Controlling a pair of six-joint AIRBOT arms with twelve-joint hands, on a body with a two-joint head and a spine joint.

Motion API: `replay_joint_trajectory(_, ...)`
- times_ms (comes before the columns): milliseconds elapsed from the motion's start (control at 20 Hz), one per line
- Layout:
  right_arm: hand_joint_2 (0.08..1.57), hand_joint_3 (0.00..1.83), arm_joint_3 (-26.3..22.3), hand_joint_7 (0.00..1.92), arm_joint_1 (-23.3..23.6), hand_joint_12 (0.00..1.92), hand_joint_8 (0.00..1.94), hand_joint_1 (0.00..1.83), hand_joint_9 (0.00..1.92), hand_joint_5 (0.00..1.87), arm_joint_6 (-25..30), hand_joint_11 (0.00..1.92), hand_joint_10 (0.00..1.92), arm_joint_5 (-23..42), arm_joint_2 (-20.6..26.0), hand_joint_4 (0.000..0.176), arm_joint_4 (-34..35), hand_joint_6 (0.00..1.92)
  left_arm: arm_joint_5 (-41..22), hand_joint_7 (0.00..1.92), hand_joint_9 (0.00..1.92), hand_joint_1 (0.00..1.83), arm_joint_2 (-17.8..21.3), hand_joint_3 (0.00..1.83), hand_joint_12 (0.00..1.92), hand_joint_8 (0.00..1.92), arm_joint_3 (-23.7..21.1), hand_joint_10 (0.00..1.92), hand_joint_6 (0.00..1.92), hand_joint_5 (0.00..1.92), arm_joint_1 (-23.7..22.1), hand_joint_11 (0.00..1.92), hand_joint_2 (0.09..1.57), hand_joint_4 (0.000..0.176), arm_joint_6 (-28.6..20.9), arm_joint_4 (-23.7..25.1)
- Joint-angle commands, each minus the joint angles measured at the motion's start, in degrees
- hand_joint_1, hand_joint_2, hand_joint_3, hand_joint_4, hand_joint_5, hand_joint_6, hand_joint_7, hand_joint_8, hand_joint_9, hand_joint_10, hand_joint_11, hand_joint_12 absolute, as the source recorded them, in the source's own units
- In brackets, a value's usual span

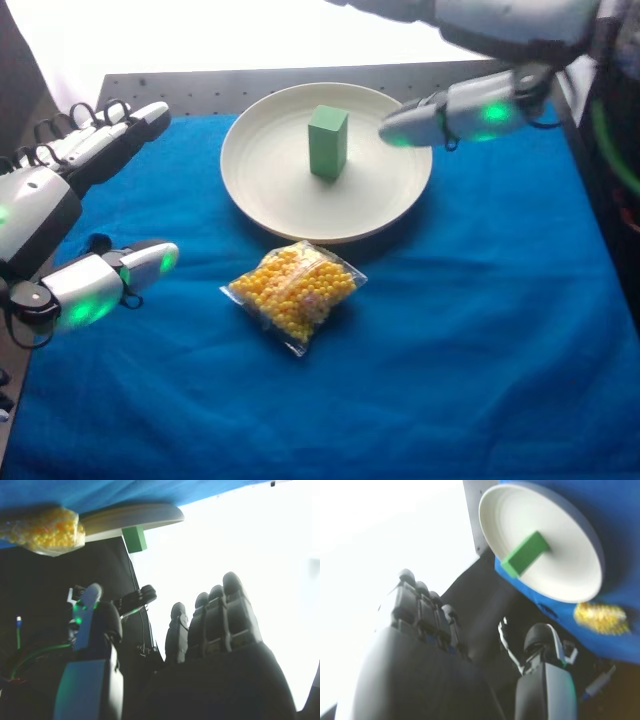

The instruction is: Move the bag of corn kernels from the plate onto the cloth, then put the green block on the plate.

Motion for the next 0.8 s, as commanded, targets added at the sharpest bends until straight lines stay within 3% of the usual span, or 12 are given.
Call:
replay_joint_trajectory(0,1.35,0.0,-0.48,0.0,0.35,0.3,0.0,0.63,0.0,0.0,-0.1,0.0,0.0,9.81,2.04,0.0,1.83,0.0,-7.88,0.04,0.01,0.72,0.52,0.0,0.02,0.0,0.06,0.0,0.01,0.13,-0.12,0.0,1.21,0.138,-0.27,0.69)
replay_joint_trajectory(50,1.37,0.0,-1.89,0.0,-0.77,0.76,0.0,0.71,0.02,0.0,-0.11,0.0,0.01,11.48,3.84,0.012,2.45,0.0,-8.48,0.04,0.01,0.67,0.66,0.0,0.0,0.0,-0.08,0.0,0.0,0.13,0.08,0.0,1.22,0.112,-0.27,0.55)
replay_joint_trajectory(100,1.36,0.0,-2.7,0.0,-2.28,0.92,0.0,0.74,0.04,0.0,-0.12,0.0,0.03,13.33,5.11,0.01,3.54,0.0,-8.98,0.03,0.0,0.66,0.94,0.0,0.0,0.0,-0.34,0.0,0.0,0.13,0.45,0.0,1.21,0.12,-0.27,0.48)
replay_joint_trajectory(200,1.37,0.0,-4.55,0.0,-7.06,0.71,0.0,0.63,0.03,0.0,-0.15,0.0,0.04,18.64,7.88,0.047,6.75,0.0,-9.96,0.01,0.0,0.63,1.63,0.0,0.0,0.0,-0.86,0.0,0.0,0.11,0.88,0.0,1.21,0.128,-0.26,0.47)
replay_joint_trajectory(300,1.39,0.0,-7.7,0.0,-13.37,0.37,0.0,0.5,0.0,0.0,-2.47,0.0,0.0,24.57,11.1,0.048,11.09,0.0,-11.23,0.0,0.0,0.59,2.4,0.0,0.0,0.0,-1.23,0.0,0.0,0.1,0.93,0.0,1.2,0.137,-0.13,0.61)
replay_joint_trajectory(400,1.38,0.0,-10.13,0.0,-18.14,0.24,0.0,0.3,0.0,0.0,-5.62,0.0,0.0,29.04,13.39,0.089,15.16,0.0,-12.3,0.0,0.0,0.56,3.2,0.0,0.0,0.0,-1.59,0.0,0.0,0.09,0.96,0.0,1.19,0.118,0.11,1.1)
replay_joint_trajectory(500,1.38,0.0,-12.24,0.0,-22.96,0.01,0.0,0.17,0.0,0.0,-7.94,0.0,0.0,33.91,15.39,0.001,19.47,0.0,-13.84,0.0,0.0,0.55,4.55,0.0,0.0,0.0,-2.28,0.0,0.0,0.05,0.96,0.0,1.21,0.104,1.13,1.87)
replay_joint_trajectory(550,1.39,0.01,-13.11,0.0,-26.43,0.0,0.0,0.2,0.0,0.0,-8.78,0.0,0.0,37.19,16.37,0.027,22.37,0.0,-14.81,0.0,0.0,0.46,5.27,0.0,0.0,0.0,-2.53,0.0,0.0,0.03,0.96,0.0,1.21,0.117,1.36,2.2)
replay_joint_trajectory(600,1.4,0.01,-13.53,0.0,-28.29,0.0,0.0,0.23,0.0,0.0,-9.05,0.0,0.0,39.44,16.95,0.018,24.2,0.0,-15.27,0.0,0.0,0.41,5.77,0.0,0.0,0.0,-2.65,0.0,0.0,0.01,0.97,0.0,1.21,0.135,1.37,2.48)
replay_joint_trajectory(650,1.4,0.0,-14.16,0.0,-30.77,0.0,0.0,0.3,0.0,0.0,-9.51,0.0,0.0,42.34,17.64,0.07,26.35,0.0,-15.82,0.0,0.0,0.39,6.42,0.01,0.0,0.0,-2.76,0.0,0.0,0.0,0.96,0.0,1.22,0.14,1.4,2.92)
replay_joint_trajectory(700,1.4,0.0,-14.93,0.0,-32.84,0.0,0.0,0.36,0.0,0.0,-10.48,0.0,0.0,45.33,18.29,0.058,28.45,0.0,-16.27,0.0,0.0,0.35,7.02,0.01,0.0,0.0,-2.85,0.0,0.0,0.0,0.95,0.0,1.22,0.134,1.59,3.39)
replay_joint_trajectory(750,1.41,0.0,-16.23,0.0,-35.37,0.51,0.0,0.3,0.0,0.0,-12.02,0.0,0.0,49.11,19.45,0.026,30.91,0.0,-16.81,0.0,0.0,0.41,7.76,0.0,0.0,0.0,-3.03,0.0,0.0,0.0,0.82,0.0,1.2,0.144,2.03,3.84)
